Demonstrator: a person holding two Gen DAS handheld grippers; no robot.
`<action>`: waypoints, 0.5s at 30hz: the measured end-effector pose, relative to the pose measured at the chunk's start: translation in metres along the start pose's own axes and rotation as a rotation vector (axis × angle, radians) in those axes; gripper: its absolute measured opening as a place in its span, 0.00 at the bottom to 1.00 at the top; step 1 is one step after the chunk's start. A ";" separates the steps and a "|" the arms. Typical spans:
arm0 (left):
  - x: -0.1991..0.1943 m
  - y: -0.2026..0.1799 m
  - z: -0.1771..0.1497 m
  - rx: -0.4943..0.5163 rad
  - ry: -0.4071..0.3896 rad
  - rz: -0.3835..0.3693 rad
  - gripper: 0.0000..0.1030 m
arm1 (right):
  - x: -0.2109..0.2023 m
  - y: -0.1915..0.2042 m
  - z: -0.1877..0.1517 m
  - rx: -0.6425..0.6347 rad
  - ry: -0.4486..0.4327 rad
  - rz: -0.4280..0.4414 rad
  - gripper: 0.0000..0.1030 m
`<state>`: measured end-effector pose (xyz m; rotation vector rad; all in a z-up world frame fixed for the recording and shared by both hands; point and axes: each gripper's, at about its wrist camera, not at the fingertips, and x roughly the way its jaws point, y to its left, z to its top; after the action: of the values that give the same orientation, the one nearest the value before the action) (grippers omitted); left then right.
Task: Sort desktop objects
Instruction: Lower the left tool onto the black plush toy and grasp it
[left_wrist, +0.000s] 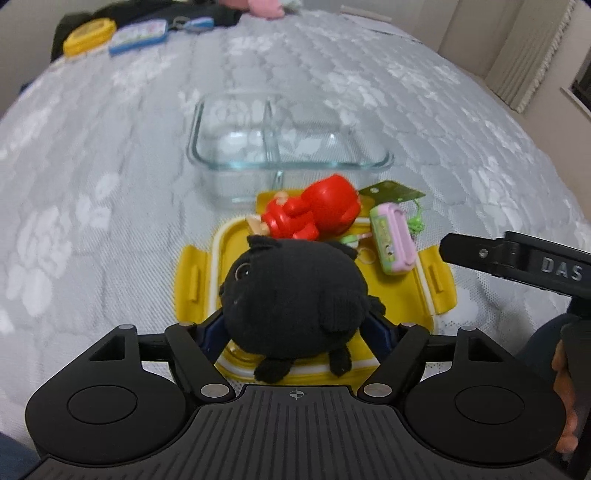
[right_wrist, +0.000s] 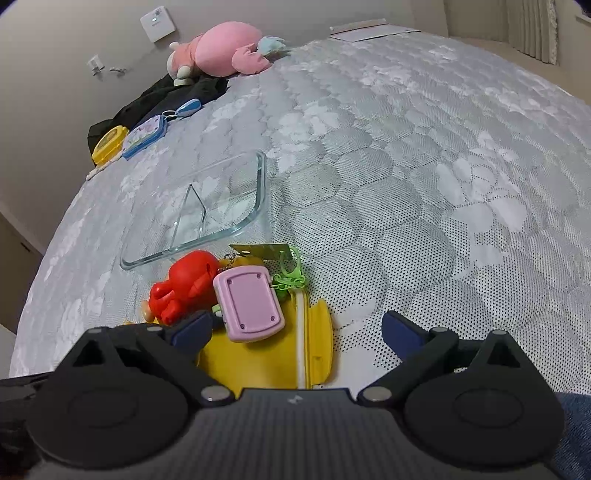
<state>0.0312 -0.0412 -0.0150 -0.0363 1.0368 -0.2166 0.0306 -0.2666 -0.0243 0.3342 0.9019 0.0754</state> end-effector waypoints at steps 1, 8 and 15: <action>-0.004 -0.001 0.002 0.008 -0.009 0.003 0.75 | 0.000 -0.001 0.000 0.011 0.003 0.002 0.97; -0.026 -0.002 0.017 0.034 -0.057 -0.013 0.74 | 0.001 -0.006 0.001 0.050 0.012 0.012 0.97; -0.043 0.018 0.048 0.010 -0.120 -0.023 0.71 | 0.003 -0.008 0.001 0.062 0.026 0.024 0.97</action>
<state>0.0546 -0.0185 0.0436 -0.0516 0.9159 -0.2382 0.0332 -0.2742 -0.0288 0.4029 0.9273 0.0741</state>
